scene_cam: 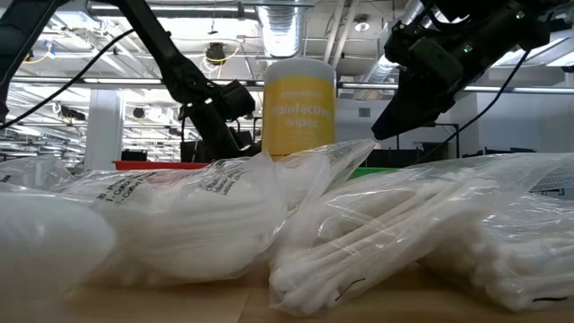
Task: Pick & Place Travel size toiletries
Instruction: Put the silver nail cutter into the right green bin
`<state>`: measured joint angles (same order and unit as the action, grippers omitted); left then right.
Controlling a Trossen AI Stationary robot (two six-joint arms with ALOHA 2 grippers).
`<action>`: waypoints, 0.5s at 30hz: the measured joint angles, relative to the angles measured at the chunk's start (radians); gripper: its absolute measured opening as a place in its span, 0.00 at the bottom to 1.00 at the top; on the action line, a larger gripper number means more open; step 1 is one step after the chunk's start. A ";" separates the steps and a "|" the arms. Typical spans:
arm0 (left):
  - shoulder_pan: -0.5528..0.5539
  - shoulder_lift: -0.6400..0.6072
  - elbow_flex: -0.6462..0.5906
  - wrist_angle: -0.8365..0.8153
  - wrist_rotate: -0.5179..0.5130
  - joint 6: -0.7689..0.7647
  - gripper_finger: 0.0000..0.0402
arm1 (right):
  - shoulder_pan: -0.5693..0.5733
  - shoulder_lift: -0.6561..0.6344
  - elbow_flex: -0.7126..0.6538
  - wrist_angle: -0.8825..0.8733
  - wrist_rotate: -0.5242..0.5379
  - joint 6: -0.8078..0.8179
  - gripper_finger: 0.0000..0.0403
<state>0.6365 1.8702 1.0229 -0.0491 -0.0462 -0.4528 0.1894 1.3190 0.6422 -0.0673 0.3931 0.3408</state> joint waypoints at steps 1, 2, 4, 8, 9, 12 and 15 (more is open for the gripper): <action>0.000 0.004 0.000 -0.001 0.000 0.000 0.32 | 0.000 0.000 0.000 0.000 0.000 0.000 0.39; 0.000 0.005 0.000 0.003 0.000 -0.001 0.32 | 0.000 0.000 0.000 0.000 0.000 0.000 0.39; -0.001 0.005 0.000 0.006 -0.001 -0.001 0.32 | 0.000 0.000 0.000 0.000 0.000 0.000 0.39; -0.003 0.005 0.000 0.007 -0.001 -0.005 0.32 | 0.000 0.000 0.000 0.000 0.000 0.000 0.39; -0.005 0.005 0.000 0.007 -0.002 -0.008 0.32 | 0.000 0.000 0.000 0.000 0.000 0.000 0.39; -0.011 0.005 0.000 0.013 -0.006 -0.031 0.32 | 0.000 0.000 0.000 0.000 0.000 0.000 0.39; -0.018 0.005 0.009 0.013 -0.006 -0.036 0.32 | 0.000 0.000 0.000 0.000 0.000 0.000 0.39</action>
<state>0.6184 1.8751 1.0319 -0.0357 -0.0525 -0.4888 0.1894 1.3190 0.6422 -0.0669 0.3931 0.3408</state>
